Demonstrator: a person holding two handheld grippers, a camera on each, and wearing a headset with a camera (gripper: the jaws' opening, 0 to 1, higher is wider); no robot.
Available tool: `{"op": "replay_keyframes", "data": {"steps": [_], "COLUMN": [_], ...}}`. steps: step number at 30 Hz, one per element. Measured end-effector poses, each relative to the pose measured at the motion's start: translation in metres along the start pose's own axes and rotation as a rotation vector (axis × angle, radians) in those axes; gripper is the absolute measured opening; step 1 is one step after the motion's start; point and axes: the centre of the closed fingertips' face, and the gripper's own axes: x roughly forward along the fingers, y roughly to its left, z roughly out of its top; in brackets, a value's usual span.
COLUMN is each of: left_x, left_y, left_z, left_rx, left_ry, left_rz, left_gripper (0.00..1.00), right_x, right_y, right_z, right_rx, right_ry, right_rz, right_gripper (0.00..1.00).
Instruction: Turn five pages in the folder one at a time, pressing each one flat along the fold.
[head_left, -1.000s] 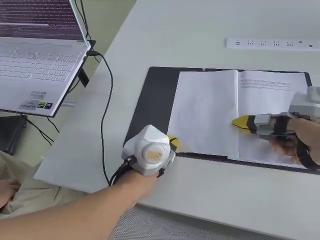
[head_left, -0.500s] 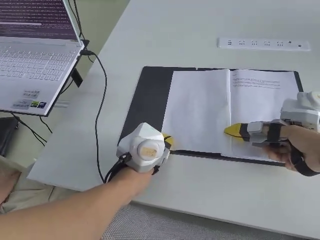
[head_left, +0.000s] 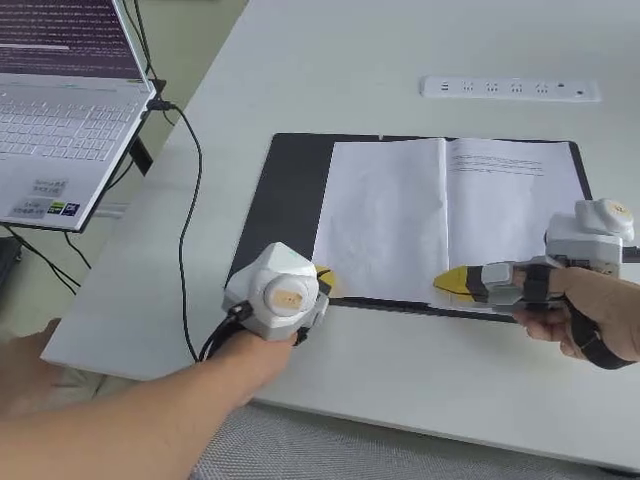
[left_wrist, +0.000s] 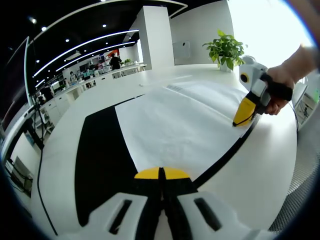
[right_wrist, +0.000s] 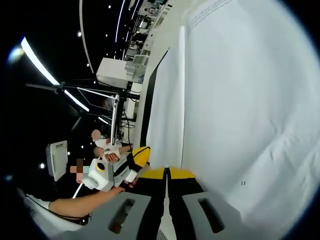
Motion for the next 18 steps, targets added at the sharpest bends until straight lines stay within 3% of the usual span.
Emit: {"op": "replay_keyframes", "data": {"steps": [8,18], "left_x": [0.001,0.002], "left_y": [0.000,0.000], "left_z": [0.000,0.000], "left_rx": [-0.003,-0.020], "left_ry": [0.004,0.009], "left_rz": [0.004,0.013], "left_gripper": [0.00,0.00], "right_x": [-0.002,-0.009], "right_y": [0.004,0.009], "right_z": [-0.024,-0.031], "right_rx": [0.004,0.014], "right_ry": [0.041,0.031], "right_rz": [0.015,0.042], "right_gripper": [0.00,0.00]}}
